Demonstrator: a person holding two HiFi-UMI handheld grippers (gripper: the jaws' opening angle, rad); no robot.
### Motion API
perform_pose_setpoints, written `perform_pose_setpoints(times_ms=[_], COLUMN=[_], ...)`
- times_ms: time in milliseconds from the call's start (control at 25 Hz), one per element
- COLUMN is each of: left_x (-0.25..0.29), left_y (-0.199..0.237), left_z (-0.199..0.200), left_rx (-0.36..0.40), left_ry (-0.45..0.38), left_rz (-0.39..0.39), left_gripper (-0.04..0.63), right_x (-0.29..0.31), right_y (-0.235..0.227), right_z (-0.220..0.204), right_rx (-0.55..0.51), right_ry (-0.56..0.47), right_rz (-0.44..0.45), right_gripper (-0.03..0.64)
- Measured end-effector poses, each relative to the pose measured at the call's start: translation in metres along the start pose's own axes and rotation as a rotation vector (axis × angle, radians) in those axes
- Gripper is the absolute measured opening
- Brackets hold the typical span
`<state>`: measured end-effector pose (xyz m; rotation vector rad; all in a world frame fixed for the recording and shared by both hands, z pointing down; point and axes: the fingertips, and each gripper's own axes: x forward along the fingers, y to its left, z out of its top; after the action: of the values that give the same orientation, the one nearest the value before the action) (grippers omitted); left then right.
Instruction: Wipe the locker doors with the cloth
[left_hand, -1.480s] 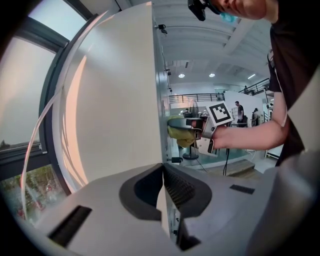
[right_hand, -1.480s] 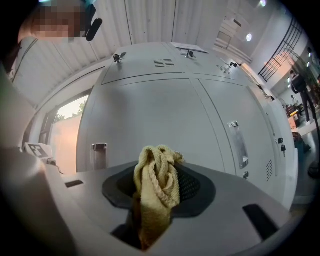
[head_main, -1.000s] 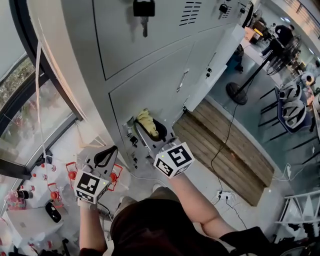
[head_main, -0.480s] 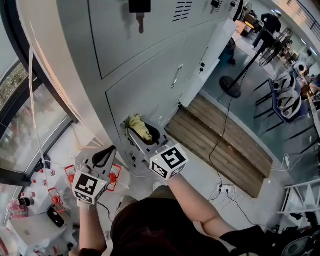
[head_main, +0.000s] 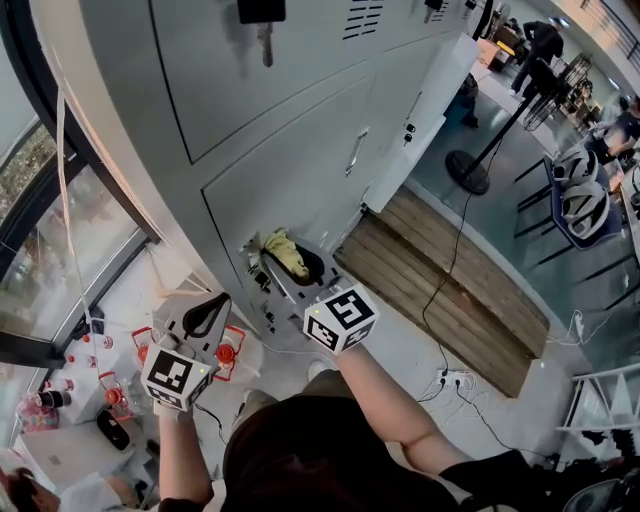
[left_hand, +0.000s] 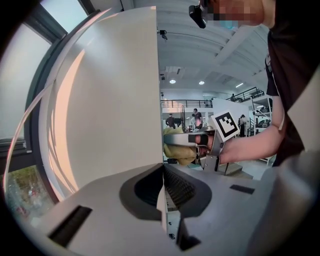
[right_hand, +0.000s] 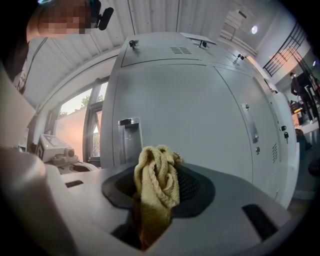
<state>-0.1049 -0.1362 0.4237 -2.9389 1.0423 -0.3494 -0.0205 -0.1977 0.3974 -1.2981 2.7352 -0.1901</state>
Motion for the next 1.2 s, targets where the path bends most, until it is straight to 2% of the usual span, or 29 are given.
perform_pose_setpoints(times_ms=[400,520,1200], left_x=[0.000,0.000,0.001], left_y=[-0.001,0.001,0.002], left_z=[0.000,0.000,-0.003], left_rx=[-0.025,-0.010,-0.052], left_ry=[0.025,0.020,0.015], left_rz=[0.052,0.070,0.213], left_gripper=[0.011,0.011,0.011], right_x=[0.000,0.000,0.000], right_y=[-0.049,-0.068,-0.153], right_z=[0.007,0.011,0.027], right_rx=[0.007,0.002,0.029], right_ry=[-0.006,-0.012,-0.035], right_rz=[-0.025,-0.033,-0.043], right_gripper=[0.158,0.158,0.160])
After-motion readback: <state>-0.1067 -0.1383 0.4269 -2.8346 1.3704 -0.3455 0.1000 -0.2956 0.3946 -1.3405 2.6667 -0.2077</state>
